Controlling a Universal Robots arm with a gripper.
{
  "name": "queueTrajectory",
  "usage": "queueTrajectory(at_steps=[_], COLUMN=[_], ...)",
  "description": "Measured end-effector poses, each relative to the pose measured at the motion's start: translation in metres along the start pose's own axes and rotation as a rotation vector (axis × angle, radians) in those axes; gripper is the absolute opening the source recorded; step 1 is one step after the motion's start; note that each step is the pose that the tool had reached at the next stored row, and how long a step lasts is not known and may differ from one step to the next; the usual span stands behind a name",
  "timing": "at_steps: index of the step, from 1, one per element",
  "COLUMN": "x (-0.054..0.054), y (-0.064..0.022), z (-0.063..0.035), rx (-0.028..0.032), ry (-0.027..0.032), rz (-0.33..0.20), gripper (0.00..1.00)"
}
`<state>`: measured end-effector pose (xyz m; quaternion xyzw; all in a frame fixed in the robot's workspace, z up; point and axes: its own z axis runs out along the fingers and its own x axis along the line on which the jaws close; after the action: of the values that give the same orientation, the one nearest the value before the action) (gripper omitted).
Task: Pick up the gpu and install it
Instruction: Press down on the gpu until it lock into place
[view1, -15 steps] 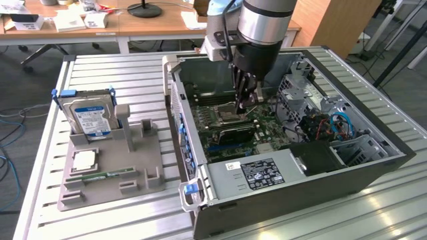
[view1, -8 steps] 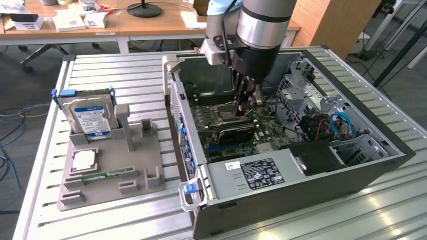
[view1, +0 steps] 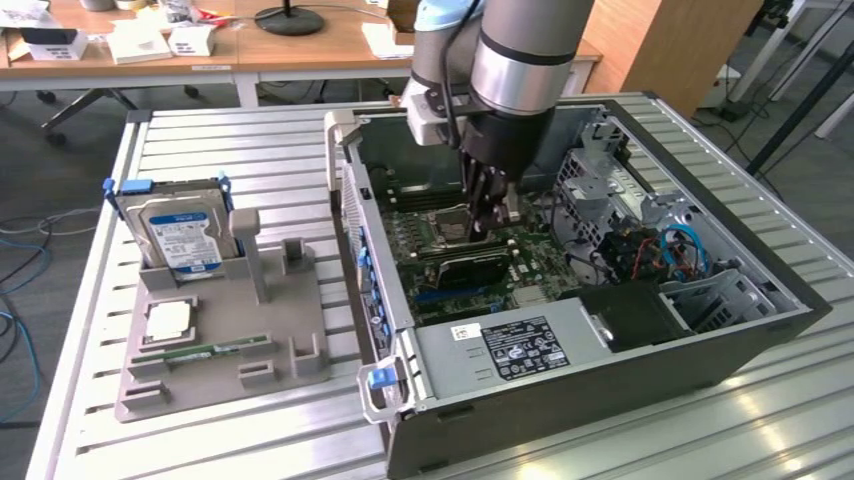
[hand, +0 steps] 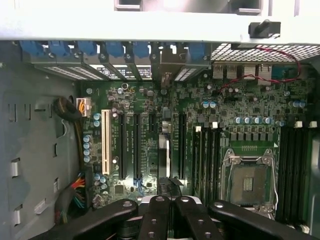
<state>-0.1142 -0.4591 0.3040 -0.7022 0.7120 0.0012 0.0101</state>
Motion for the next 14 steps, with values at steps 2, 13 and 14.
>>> queueTrajectory(at_steps=[2, 13, 14], x=[0.0, 0.0001, 0.0002], y=[0.0001, 0.0066, 0.0066], z=[0.0036, 0.0072, 0.0072], rx=[-0.0005, -0.0007, -0.0009], ry=[0.0, -0.0003, -0.0001], rz=[0.0, 0.0, 0.0], gripper=[0.1, 0.1, 0.1])
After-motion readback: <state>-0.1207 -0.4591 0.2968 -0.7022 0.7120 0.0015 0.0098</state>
